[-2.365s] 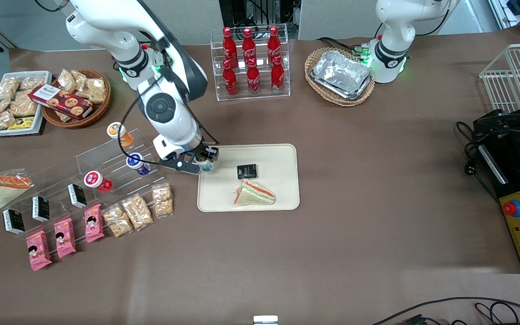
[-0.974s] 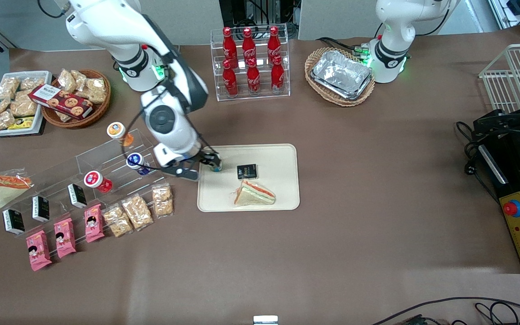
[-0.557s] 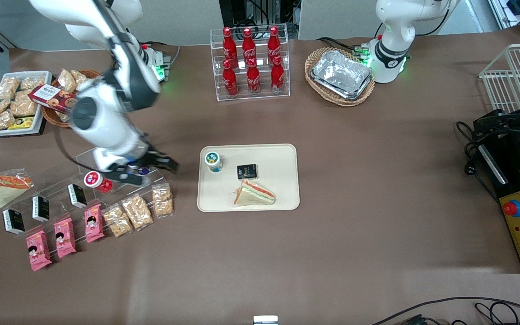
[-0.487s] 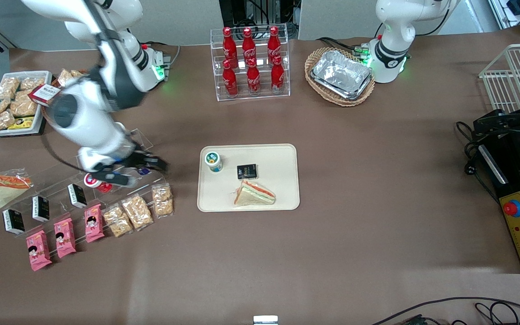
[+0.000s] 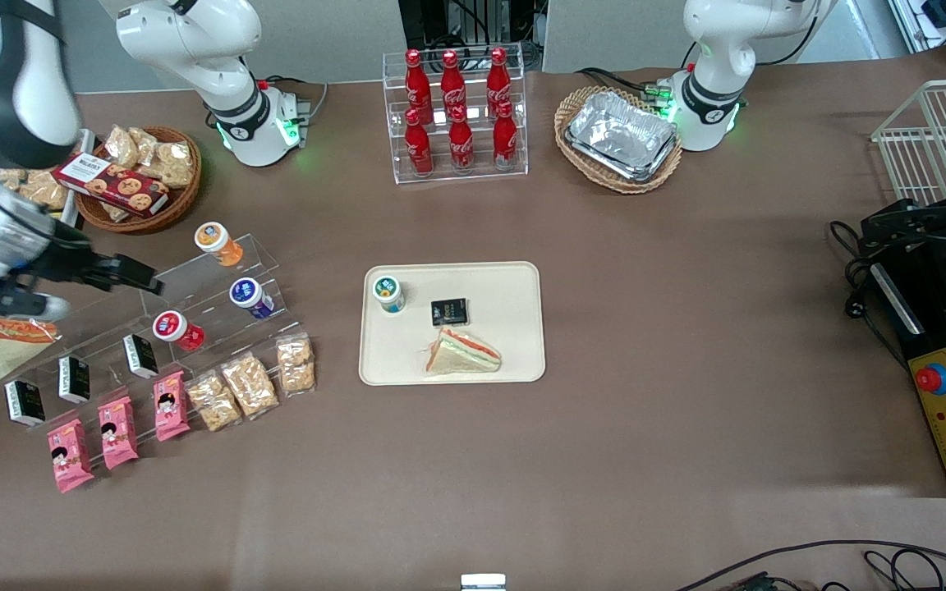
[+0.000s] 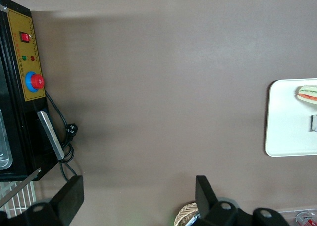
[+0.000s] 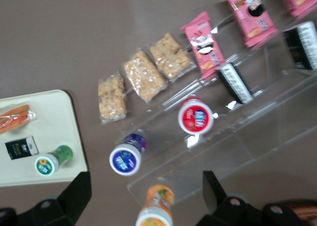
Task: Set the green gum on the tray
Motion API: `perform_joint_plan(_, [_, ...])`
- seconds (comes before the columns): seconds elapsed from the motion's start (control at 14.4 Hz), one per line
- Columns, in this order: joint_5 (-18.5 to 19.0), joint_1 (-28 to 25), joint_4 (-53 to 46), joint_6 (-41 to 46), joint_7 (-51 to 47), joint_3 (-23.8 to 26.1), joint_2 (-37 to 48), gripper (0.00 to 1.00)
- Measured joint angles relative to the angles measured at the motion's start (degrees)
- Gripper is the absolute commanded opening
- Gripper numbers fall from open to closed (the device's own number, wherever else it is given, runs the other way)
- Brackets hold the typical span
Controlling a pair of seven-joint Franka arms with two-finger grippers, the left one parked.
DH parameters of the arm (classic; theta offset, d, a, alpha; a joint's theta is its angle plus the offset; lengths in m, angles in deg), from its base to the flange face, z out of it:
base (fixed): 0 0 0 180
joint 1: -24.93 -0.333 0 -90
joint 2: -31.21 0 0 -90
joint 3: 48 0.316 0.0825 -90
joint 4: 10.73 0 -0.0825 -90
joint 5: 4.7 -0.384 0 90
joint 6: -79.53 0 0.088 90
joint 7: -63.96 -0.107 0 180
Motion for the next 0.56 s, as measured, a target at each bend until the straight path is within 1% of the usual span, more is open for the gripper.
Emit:
perform_joint_plan(0.14, [1.46, 0.97, -4.77, 5.27, 0.28, -0.08, 0.12, 1.0])
perform_joint_plan(0.28, [2.12, 1.22, -9.31, 9.4, 0.27, -0.69, 0.15, 1.0])
perform_joint_plan(0.56, [2.33, 1.46, -14.84, 13.06, 0.27, -2.32, 0.02, 1.0])
